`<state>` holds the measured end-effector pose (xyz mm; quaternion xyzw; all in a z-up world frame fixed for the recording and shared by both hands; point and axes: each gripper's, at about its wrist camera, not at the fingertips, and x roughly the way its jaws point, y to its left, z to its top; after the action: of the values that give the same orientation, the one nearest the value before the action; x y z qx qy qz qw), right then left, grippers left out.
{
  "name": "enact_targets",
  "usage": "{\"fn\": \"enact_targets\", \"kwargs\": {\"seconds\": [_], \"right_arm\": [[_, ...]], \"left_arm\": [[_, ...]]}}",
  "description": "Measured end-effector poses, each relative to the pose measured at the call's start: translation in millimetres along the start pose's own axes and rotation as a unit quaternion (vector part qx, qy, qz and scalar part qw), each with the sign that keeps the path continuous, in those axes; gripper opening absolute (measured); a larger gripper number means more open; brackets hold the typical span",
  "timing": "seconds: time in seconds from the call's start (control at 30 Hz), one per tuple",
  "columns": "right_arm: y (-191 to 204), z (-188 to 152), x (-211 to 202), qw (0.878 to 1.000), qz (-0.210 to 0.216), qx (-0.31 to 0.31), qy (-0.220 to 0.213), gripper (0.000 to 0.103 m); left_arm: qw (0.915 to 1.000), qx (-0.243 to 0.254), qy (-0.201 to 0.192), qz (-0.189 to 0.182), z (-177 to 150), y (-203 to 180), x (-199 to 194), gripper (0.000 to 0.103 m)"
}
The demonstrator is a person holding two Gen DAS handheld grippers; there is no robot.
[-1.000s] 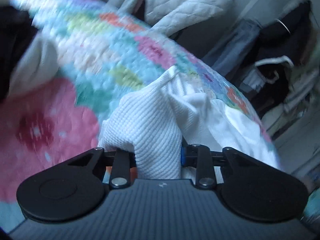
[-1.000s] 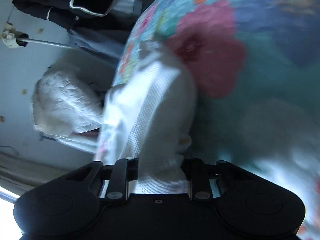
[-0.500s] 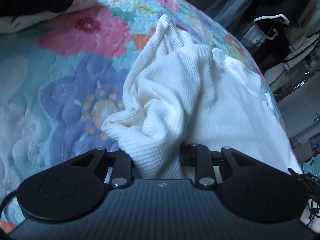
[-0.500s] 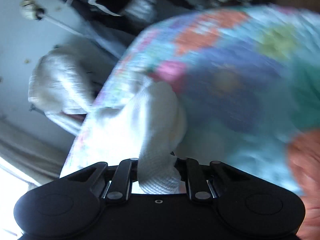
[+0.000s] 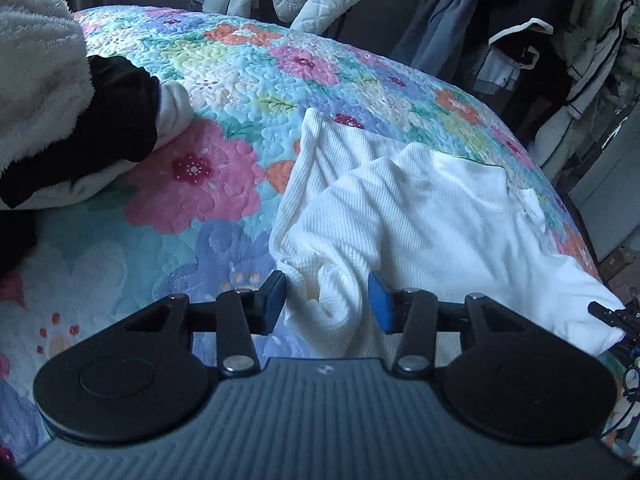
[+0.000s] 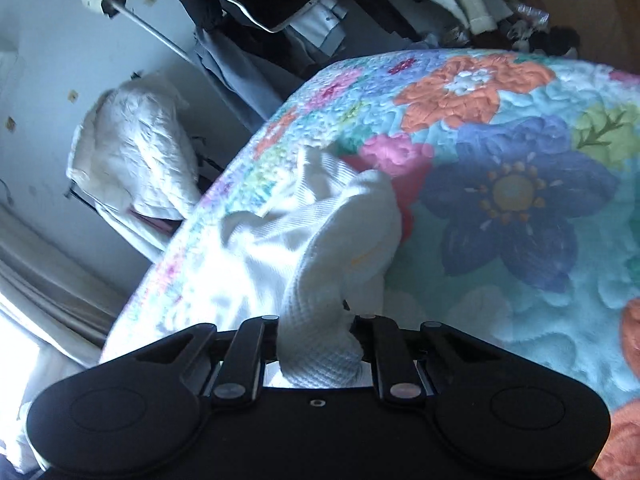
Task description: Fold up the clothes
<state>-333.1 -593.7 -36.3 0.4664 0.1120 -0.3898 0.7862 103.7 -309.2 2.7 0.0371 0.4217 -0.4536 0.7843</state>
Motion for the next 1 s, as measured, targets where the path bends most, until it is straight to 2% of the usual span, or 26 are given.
{"fn": "enact_targets", "kwargs": {"seconds": [0.07, 0.13, 0.23, 0.27, 0.3, 0.37, 0.47, 0.53, 0.57, 0.67, 0.83, 0.87, 0.93, 1.0], "right_arm": [[17.8, 6.0, 0.1, 1.0, 0.013, -0.012, -0.002, 0.019], [53.7, 9.7, 3.1, 0.997, 0.026, -0.067, -0.003, 0.019], [124.7, -1.5, 18.5, 0.984, 0.054, -0.17, 0.008, 0.019], [149.4, -8.3, 24.4, 0.977, 0.066, -0.203, 0.014, 0.019], [173.8, -21.7, 34.0, 0.968, 0.08, -0.235, 0.027, 0.019], [222.1, -57.3, 57.9, 0.946, 0.11, -0.299, 0.064, 0.019], [276.0, -127.0, 93.7, 0.892, 0.137, -0.406, 0.144, 0.019], [280.3, -162.9, 115.0, 0.865, 0.147, -0.439, 0.192, 0.018], [275.6, -171.2, 120.7, 0.865, 0.146, -0.435, 0.204, 0.018], [263.4, -173.4, 120.0, 0.875, 0.151, -0.412, 0.205, 0.019], [272.5, -138.1, 97.9, 0.897, 0.2, -0.346, 0.187, 0.019], [278.5, -134.3, 92.3, 0.897, 0.211, -0.346, 0.179, 0.019], [290.1, -138.2, 85.2, 0.885, 0.227, -0.371, 0.165, 0.019], [292.6, -148.5, 90.3, 0.88, 0.231, -0.375, 0.18, 0.019]], "left_arm": [[1.0, 0.003, 0.006, 0.002, -1.4, 1.5, 3.4, 0.045], [0.9999, 0.008, 0.01, 0.007, -3.6, 3.3, 6.5, 0.045], [0.9998, 0.004, 0.02, -0.007, -7.5, 9.5, 12.7, 0.046], [0.9995, 0.001, 0.025, -0.019, -9.2, 12.2, 15.8, 0.051], [0.9985, -0.008, 0.039, -0.037, -12.3, 16.4, 21.8, 0.053], [0.9965, -0.036, 0.058, -0.048, -18.0, 25.4, 31.4, 0.053], [0.9958, -0.047, 0.062, -0.049, -23.8, 35.7, 37.7, 0.053], [0.9946, -0.064, 0.062, -0.053, -26.7, 44.8, 39.2, 0.053], [0.9938, -0.074, 0.062, -0.055, -28.2, 49.3, 40.2, 0.053], [0.9918, -0.09, 0.064, -0.064, -30.9, 57.3, 43.4, 0.053], [0.991, -0.092, 0.066, -0.072, -28.7, 58.7, 46.2, 0.053], [0.9908, -0.093, 0.066, -0.073, -27.5, 58.3, 46.4, 0.053], [0.9925, -0.075, 0.065, -0.07, -25.3, 52.2, 46.2, 0.053], [0.9951, -0.046, 0.063, -0.061, -24.9, 43.2, 45.5, 0.053]]}}
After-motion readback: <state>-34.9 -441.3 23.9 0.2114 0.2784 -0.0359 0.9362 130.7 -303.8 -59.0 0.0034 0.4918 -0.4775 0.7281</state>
